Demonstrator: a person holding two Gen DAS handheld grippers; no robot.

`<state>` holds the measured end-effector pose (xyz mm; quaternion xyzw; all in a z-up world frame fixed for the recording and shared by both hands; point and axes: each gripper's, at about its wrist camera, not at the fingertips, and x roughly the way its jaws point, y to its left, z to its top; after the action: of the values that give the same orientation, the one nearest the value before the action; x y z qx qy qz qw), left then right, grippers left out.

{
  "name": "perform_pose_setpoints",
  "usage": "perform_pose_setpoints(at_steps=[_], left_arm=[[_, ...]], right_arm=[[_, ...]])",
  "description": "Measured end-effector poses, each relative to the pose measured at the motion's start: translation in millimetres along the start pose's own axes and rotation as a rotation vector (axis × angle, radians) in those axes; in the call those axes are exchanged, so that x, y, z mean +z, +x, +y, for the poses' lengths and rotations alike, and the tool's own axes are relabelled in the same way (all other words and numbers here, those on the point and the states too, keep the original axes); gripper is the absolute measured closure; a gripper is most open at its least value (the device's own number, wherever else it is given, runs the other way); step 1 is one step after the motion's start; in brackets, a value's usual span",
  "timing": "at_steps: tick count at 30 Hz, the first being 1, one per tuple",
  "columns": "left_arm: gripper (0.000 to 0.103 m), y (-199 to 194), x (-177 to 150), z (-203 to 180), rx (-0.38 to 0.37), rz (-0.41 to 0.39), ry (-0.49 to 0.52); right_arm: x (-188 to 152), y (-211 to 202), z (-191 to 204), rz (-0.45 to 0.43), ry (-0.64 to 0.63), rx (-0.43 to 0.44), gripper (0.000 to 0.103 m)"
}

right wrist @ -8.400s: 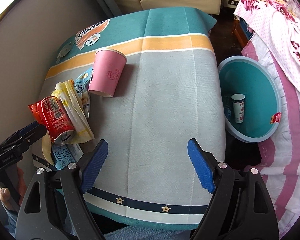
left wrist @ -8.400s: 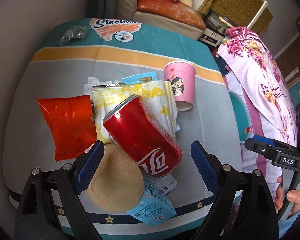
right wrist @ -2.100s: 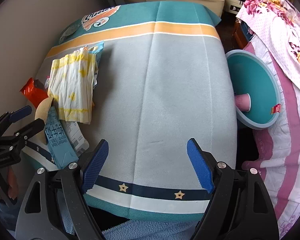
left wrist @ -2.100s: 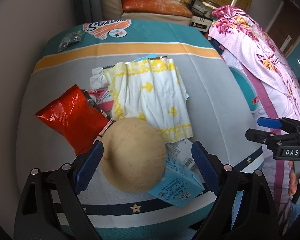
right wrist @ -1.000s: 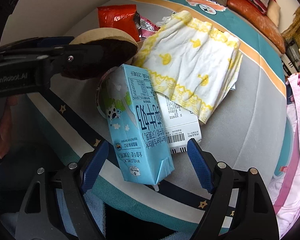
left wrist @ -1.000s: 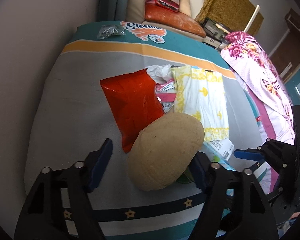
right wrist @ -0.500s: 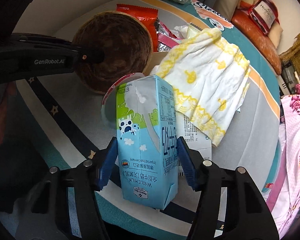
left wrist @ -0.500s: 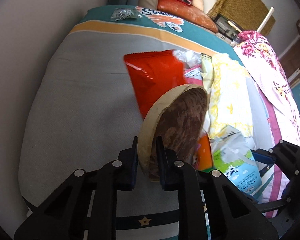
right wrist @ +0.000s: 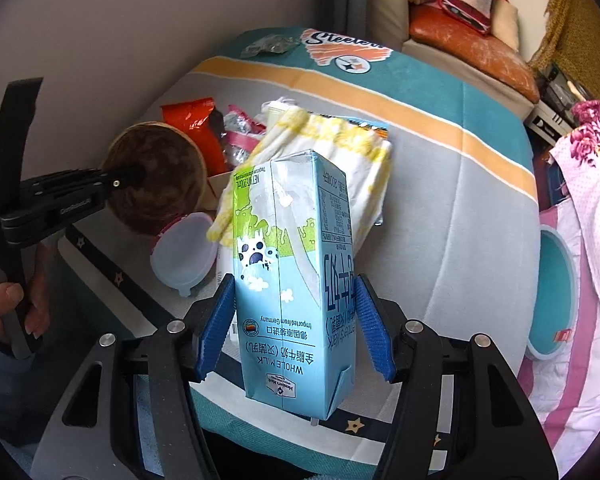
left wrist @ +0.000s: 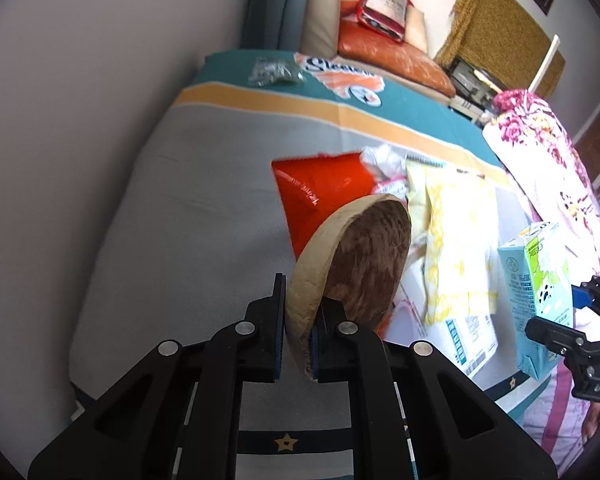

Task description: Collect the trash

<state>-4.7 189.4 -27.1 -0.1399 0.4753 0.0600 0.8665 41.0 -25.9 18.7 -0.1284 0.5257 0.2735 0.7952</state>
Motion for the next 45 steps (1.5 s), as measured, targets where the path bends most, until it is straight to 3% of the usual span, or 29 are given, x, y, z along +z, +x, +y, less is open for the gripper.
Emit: perform_pose_setpoints(at_steps=[6, 13, 23, 32, 40, 45], left_arm=[[0.093, -23.0, 16.6, -14.3, -0.001, -0.055, -0.001], [0.093, -18.3, 38.3, -71.5, -0.095, -0.045, 0.067], [0.093, 30.7, 61.6, -205.2, -0.209, 0.042, 0.236], [0.093, 85.7, 60.2, -341.4, -0.267, 0.142, 0.391], [0.092, 135.6, 47.7, -432.0, -0.283, 0.217, 0.51], [0.092, 161.4, 38.3, -462.1, -0.283, 0.257, 0.551]], right_arm=[[-4.8, -11.6, -36.4, -0.038, 0.075, 0.0, 0.046], [-14.3, -27.4, -103.9, -0.085, 0.199, -0.03, 0.046], [-46.5, -54.2, -230.1, -0.153, 0.435, -0.124, 0.046], [-80.6, -56.6, -332.6, -0.169, 0.608, -0.179, 0.046], [-101.5, -41.1, -386.2, -0.142, 0.697, -0.186, 0.046], [-111.1, -30.4, -403.8, -0.116, 0.724, -0.194, 0.046]])
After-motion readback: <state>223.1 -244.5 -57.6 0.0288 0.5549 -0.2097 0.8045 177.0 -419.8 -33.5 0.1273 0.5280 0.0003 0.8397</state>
